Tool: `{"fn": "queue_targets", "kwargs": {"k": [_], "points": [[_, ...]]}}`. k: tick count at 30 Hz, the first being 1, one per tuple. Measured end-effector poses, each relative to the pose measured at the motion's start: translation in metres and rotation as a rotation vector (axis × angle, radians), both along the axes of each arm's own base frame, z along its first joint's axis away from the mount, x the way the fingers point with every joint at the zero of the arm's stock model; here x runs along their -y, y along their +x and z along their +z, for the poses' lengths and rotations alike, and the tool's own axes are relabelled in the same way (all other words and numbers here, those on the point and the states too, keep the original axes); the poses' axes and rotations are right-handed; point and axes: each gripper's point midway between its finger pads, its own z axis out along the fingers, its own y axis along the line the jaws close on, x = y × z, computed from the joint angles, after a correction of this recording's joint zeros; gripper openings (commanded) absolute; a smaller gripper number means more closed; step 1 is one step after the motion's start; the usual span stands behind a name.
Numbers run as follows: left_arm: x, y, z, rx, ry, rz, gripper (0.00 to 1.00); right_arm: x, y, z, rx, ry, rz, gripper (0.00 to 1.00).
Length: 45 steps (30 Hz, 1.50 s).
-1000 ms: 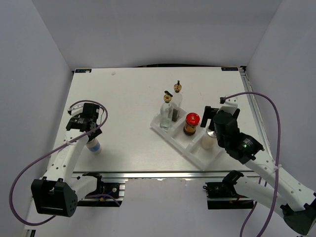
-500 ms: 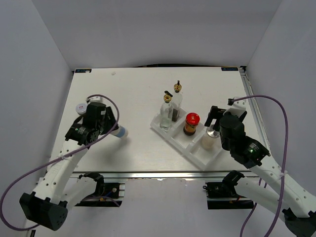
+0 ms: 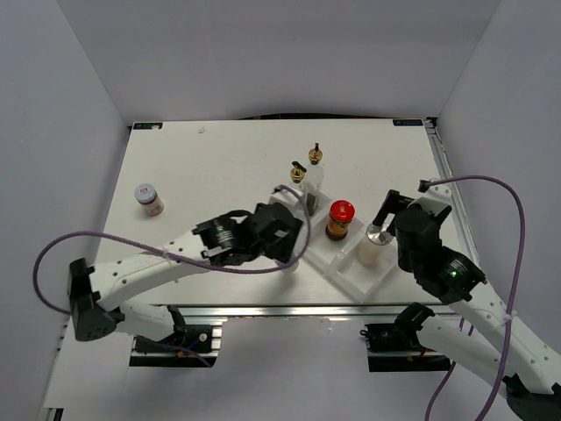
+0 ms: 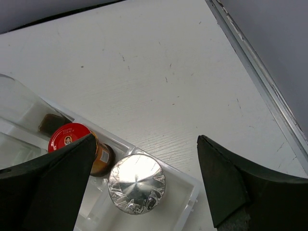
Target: Organize the condiment bottles
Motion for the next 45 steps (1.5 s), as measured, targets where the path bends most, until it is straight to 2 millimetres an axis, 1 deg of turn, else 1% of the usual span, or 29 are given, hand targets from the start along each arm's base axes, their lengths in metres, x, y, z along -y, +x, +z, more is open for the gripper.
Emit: {"fn": "queue_targets", "kwargs": {"k": [1,3,7,10,15,19,23,27,29,32,35,36,37,38,40,41,44,45], "points": [[0.012,-0.004,0.002,0.014,0.016,-0.035,0.0,0.002,-0.001,0.003,0.011,0.013,-0.005,0.89],[0.042,-0.017,0.005,0.04,0.054,-0.121,0.0,0.006,-0.004,0.008,0.033,0.039,-0.022,0.89],[0.093,-0.031,0.005,0.084,0.094,-0.245,0.0,0.017,-0.012,0.01,0.05,0.074,-0.065,0.89],[0.118,-0.026,0.005,0.116,0.109,-0.298,0.0,0.021,-0.014,0.007,0.046,0.079,-0.089,0.89],[0.163,-0.017,0.019,0.156,0.074,-0.392,0.0,0.028,-0.017,0.006,0.051,0.091,-0.122,0.89],[0.186,-0.021,0.02,0.146,0.054,-0.467,0.0,0.037,-0.023,0.01,0.076,0.119,-0.152,0.89],[0.198,-0.024,0.018,0.136,0.05,-0.51,0.0,0.041,-0.026,0.014,0.098,0.14,-0.167,0.89],[0.209,-0.023,0.007,0.126,0.068,-0.535,0.01,0.039,-0.024,0.011,0.084,0.125,-0.169,0.89],[0.213,-0.022,-0.004,0.117,0.086,-0.543,0.03,0.039,-0.023,0.009,0.073,0.112,-0.173,0.89],[0.214,-0.02,-0.016,0.107,0.114,-0.549,0.12,0.046,-0.023,0.005,0.069,0.087,-0.207,0.89],[0.216,-0.017,-0.023,0.099,0.117,-0.549,0.18,0.051,-0.023,0.0,0.066,0.068,-0.233,0.89],[0.217,-0.016,-0.024,0.094,0.111,-0.557,0.23,0.052,-0.024,0.0,0.066,0.063,-0.24,0.89],[0.219,-0.016,-0.024,0.086,0.099,-0.567,0.31,0.053,-0.024,0.0,0.067,0.06,-0.246,0.9],[0.221,-0.016,-0.024,0.078,0.086,-0.577,0.41,0.054,-0.024,0.0,0.069,0.059,-0.252,0.89],[0.224,-0.015,-0.025,0.061,0.057,-0.591,0.54,0.056,-0.024,0.001,0.075,0.057,-0.264,0.89],[0.225,-0.013,-0.027,0.05,0.043,-0.597,0.68,0.058,-0.024,0.002,0.077,0.053,-0.273,0.89],[0.224,-0.009,-0.033,0.028,0.028,-0.606,0.75,0.059,-0.024,0.001,0.073,0.042,-0.28,0.89],[0.223,-0.007,-0.035,0.024,0.024,-0.611,0.86,0.059,-0.024,0.0,0.07,0.037,-0.28,0.89]]}}
